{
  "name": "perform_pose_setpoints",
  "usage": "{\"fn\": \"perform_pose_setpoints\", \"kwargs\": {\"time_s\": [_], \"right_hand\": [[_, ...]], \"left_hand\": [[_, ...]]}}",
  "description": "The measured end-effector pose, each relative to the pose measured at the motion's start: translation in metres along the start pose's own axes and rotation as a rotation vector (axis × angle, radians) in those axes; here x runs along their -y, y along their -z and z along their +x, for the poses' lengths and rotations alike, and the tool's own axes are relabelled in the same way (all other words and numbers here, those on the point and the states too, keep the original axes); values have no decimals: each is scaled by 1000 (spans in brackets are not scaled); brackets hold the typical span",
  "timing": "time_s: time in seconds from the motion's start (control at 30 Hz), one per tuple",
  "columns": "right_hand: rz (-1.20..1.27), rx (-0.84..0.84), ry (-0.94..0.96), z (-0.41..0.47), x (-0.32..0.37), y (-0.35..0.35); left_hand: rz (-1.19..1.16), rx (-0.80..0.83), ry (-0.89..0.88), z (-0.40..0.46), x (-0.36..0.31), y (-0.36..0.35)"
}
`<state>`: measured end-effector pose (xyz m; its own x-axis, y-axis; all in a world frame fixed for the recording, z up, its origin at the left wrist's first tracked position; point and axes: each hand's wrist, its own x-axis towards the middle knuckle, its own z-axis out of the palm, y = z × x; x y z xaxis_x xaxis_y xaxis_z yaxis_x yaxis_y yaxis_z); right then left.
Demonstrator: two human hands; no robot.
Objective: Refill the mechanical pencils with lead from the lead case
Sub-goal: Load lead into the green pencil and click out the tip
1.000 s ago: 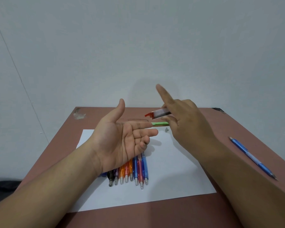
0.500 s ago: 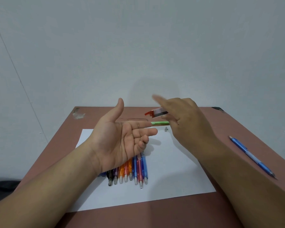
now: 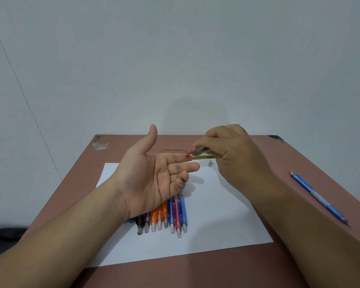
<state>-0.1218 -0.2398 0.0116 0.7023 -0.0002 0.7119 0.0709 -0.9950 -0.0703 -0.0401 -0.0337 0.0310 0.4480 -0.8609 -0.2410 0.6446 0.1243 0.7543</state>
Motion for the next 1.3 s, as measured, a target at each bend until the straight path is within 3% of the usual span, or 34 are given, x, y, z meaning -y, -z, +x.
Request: {"fn": "perform_pose_setpoints", "kwargs": {"time_s": [0.13, 0.3, 0.5, 0.7, 0.87, 1.03, 1.3], "right_hand": [[2, 45, -109, 2, 4, 2], [-32, 46, -9, 0, -1, -1], [-44, 54, -95, 0, 4, 2], [-76, 72, -45, 0, -3, -2], [-68, 43, -45, 0, 1, 2], [-51, 46, -64, 0, 2, 2], [-31, 30, -36, 0, 7, 3]], "left_hand": [[-4, 4, 5, 0, 1, 0], [-2, -3, -5, 1, 1, 0], [13, 8, -11, 1, 0, 1], [70, 0, -63, 2, 2, 2], [259, -196, -268, 9, 7, 2], [860, -451, -503, 10, 7, 7], [1054, -457, -618, 5, 10, 4]]}}
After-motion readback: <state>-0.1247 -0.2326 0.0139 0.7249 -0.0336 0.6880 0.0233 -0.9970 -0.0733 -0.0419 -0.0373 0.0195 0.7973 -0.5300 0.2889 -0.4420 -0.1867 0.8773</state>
